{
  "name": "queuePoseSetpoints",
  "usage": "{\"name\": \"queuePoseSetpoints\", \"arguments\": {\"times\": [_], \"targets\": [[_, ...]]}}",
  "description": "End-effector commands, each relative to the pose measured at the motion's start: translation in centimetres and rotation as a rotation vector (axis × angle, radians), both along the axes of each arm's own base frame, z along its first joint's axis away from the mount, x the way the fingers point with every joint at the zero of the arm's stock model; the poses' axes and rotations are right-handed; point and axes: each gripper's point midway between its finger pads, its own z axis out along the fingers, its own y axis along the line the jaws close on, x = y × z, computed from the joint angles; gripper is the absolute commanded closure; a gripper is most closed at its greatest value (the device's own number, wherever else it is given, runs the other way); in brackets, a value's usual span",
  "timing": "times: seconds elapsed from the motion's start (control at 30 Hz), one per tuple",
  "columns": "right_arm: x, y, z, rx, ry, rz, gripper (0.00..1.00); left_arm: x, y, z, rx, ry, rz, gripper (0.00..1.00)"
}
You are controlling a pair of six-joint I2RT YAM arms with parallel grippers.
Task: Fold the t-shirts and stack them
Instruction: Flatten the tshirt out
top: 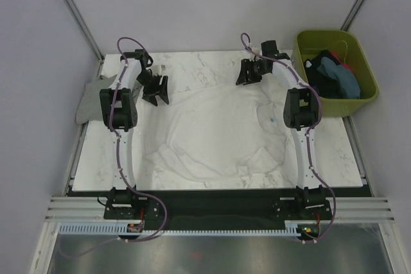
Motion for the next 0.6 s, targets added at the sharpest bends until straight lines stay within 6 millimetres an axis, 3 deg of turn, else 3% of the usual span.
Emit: {"name": "queuePoseSetpoints", "arguments": {"times": [0.0,0.2,0.37,0.47,0.57], "targets": [[3.2,-4.6,-2.9,-0.108,-0.045,-0.120,0.43,4.4,0.3,-1.4,0.054,-0.137,-0.038,0.29],[5.4,-7.4,-3.4,-0.160,-0.096,-0.185,0.42,8.9,-2.6,-0.9,0.048,-0.305,-0.071,0.17],[6.3,-8.0,-3.2,-0.171,-0.129,-0.199,0.41,12.4,-4.3,0.1,0.031,-0.451,-0.050,0.12],[7.1,-8.0,-2.3,-0.167,-0.164,-0.203,0.41,14.5,-4.8,1.6,0.047,-0.540,-0.043,0.11],[7.8,-8.3,-0.6,-0.177,-0.206,-0.210,0.41,16.3,-5.4,4.4,0.067,-0.649,-0.040,0.10]]}}
